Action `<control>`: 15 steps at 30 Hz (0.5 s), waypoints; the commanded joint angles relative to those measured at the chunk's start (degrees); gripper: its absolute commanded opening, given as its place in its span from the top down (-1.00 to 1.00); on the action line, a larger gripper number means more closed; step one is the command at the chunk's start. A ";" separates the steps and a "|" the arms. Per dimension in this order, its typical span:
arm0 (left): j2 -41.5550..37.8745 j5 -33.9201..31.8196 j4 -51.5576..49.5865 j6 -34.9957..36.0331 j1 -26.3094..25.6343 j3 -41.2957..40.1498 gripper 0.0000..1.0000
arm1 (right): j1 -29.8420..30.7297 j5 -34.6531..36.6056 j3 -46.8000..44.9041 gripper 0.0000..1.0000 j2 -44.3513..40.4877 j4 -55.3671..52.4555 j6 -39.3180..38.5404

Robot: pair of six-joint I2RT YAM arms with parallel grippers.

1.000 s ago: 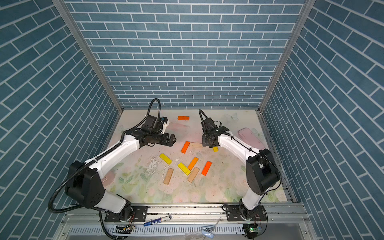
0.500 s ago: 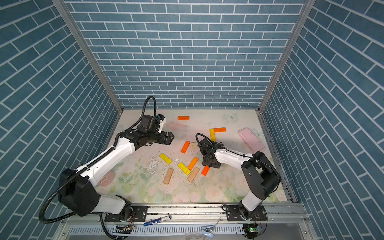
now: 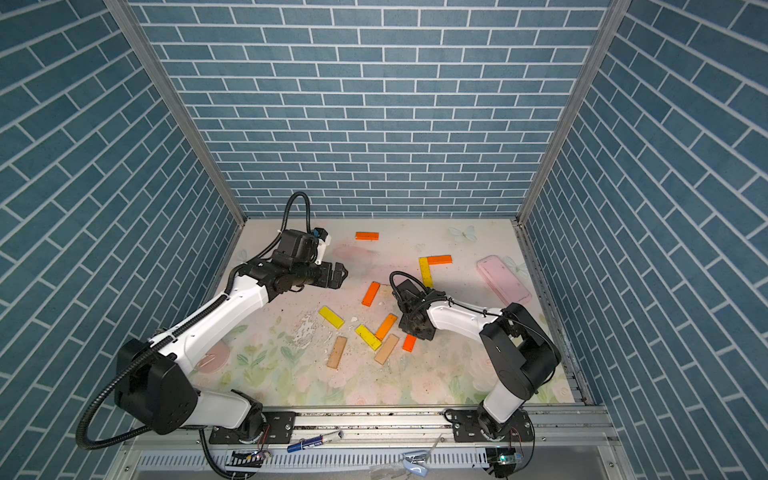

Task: Assemble the number 6 with building blocks
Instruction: Pick up the building block from the center of the board.

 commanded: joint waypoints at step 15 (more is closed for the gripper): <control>-1.04 2.89 1.91 -2.22 1.03 -2.03 -0.99 | -22.08 0.13 16.60 0.75 -7.10 -7.63 8.49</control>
